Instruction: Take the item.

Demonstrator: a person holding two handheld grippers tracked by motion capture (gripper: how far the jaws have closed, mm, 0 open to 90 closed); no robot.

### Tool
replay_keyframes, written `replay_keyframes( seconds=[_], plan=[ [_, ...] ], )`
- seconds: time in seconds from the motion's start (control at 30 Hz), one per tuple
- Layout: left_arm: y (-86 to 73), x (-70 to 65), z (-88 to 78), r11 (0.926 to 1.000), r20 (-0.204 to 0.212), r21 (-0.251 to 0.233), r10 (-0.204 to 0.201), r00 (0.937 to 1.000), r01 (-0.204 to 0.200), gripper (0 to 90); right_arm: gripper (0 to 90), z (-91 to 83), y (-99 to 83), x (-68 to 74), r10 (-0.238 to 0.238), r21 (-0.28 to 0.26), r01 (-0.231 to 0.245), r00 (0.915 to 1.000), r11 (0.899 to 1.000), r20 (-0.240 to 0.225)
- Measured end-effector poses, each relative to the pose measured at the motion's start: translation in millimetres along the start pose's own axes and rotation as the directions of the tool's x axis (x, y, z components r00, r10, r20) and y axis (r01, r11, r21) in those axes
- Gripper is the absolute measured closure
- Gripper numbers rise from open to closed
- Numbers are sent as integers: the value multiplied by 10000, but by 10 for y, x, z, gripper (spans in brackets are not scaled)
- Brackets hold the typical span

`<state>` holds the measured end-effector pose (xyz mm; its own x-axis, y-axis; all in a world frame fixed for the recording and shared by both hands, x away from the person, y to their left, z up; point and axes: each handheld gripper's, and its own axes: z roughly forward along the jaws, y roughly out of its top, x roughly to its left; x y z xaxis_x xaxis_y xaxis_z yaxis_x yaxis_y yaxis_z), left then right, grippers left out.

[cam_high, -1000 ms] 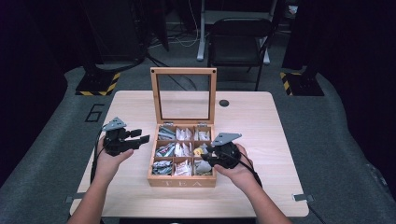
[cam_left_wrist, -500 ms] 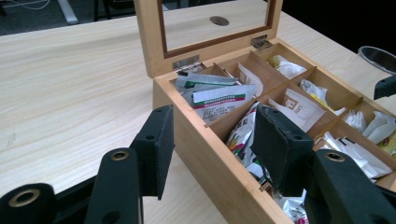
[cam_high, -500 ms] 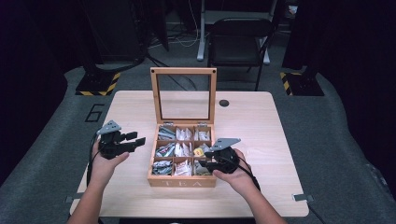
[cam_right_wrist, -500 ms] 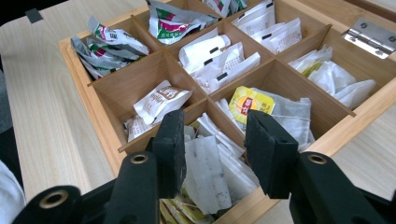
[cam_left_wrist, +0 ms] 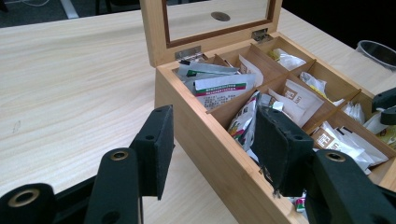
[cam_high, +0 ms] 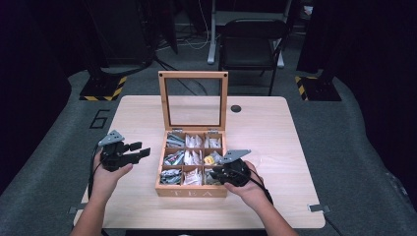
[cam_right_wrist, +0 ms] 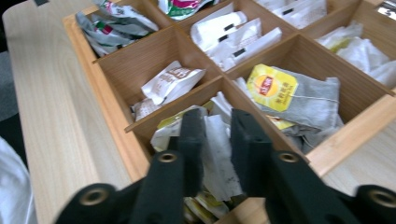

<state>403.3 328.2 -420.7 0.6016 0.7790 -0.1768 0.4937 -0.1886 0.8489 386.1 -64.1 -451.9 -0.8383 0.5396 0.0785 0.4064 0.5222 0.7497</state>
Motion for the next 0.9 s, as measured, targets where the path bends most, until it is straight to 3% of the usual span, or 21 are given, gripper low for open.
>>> replay_keyframes(
  seconds=[0.23,0.67,0.9],
  plan=[
    [-40,-2,-3,10000,-80,-10,-93,9999,93,483,844,-17,27,54,-265,29,264,9996,9996,139],
    [-29,-30,-7,9998,-139,-175,-56,9999,53,483,846,-220,181,32,119,-649,-109,9998,9978,160],
    [-21,-24,-21,9999,-99,-110,-7,10000,6,483,846,-344,274,20,42,-927,-16,9996,9957,277]
  ],
)
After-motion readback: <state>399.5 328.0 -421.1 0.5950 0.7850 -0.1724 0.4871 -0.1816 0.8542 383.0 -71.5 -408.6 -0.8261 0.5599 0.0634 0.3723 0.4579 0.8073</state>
